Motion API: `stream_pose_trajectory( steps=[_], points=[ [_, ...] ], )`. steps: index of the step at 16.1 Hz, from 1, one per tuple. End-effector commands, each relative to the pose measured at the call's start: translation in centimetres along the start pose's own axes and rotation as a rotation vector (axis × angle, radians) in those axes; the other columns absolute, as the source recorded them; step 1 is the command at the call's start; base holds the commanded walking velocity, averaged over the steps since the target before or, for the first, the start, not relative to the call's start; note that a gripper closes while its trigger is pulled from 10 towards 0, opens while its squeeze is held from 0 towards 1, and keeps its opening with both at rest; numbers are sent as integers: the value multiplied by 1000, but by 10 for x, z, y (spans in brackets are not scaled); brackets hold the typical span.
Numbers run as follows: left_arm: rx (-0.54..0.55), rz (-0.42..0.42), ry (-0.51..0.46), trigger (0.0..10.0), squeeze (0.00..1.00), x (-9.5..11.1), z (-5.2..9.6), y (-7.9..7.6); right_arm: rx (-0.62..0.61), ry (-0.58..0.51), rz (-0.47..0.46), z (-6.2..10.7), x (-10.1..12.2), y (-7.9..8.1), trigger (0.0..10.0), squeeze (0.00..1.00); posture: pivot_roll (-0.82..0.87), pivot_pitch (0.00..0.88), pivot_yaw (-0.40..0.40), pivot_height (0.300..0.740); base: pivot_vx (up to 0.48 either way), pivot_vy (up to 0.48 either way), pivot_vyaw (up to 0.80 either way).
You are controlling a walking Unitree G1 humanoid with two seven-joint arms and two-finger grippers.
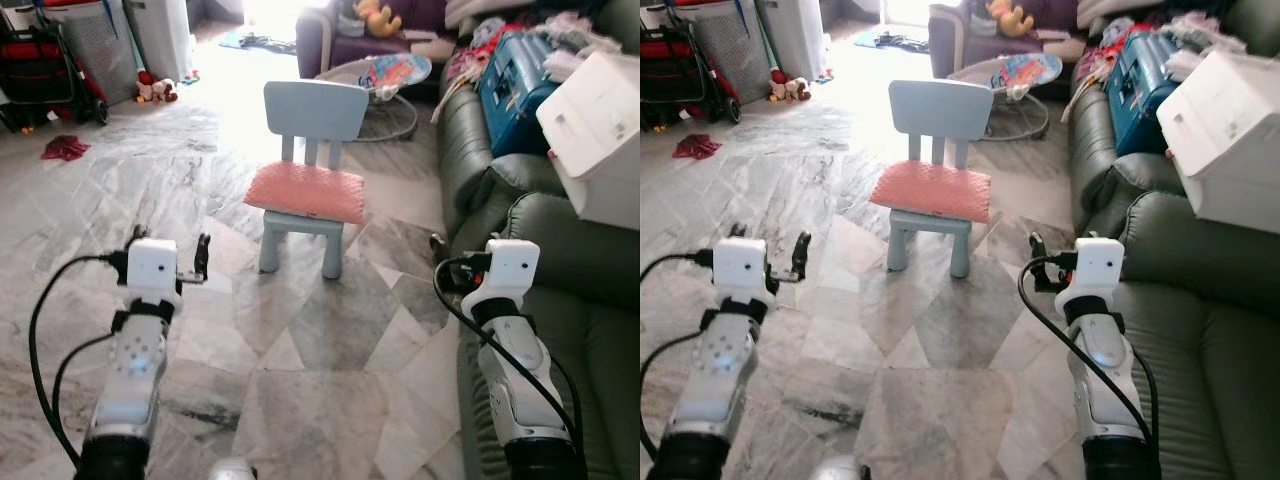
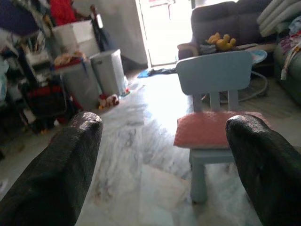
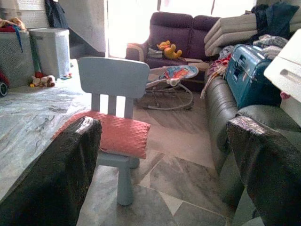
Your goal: Move the pillow to the sofa
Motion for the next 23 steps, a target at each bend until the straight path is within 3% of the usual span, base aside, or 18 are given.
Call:
stream_pose_trajectory(
  steps=[1, 5, 10, 13, 18, 23],
  points=[
    [13, 36, 20, 10000, 0, 0, 1, -1, -10, -8, -2, -1, 5, -3, 10000, 0, 22, 0, -69, 740, 0, 0, 0],
    [4, 177, 52, 10000, 0, 1, 1, 0, -2, 11, -4, 4, 1, -5, 10000, 0, 19, 0, -67, 740, 0, 0, 0],
    [-122, 185, 119, 10000, 0, -4, 13, -12, 1, 64, 41, 29, -11, -19, 10000, 0, 15, 0, -58, 740, 0, 0, 0],
    [-169, 182, 140, 10000, 0, -6, 16, -16, 7, 89, 41, 38, -17, -18, 10000, 0, 16, 0, -52, 740, 0, 0, 0],
    [-180, 192, 141, 10000, 0, -2, 13, -19, 12, 101, 23, 38, -19, -16, 10000, 0, 22, 0, -39, 740, 0, 0, -130],
    [-233, 160, 151, 10000, 0, 2, 4, -19, -46, 89, -27, 34, -22, -13, 10000, 0, 29, 0, 31, 740, 0, 0, 0]
  ],
)
Point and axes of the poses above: a point about 5 cm out from each wrist's last joint towards the gripper, its own z axis pointing back from the gripper into the wrist, its own x axis along the axis of the wrist's last joint, y = z × x, the point moved 3 cm from there along -z, pointing out of the wrist towards the gripper, and after that the axes turned 8 degrees about z, right-handed, at the moved point
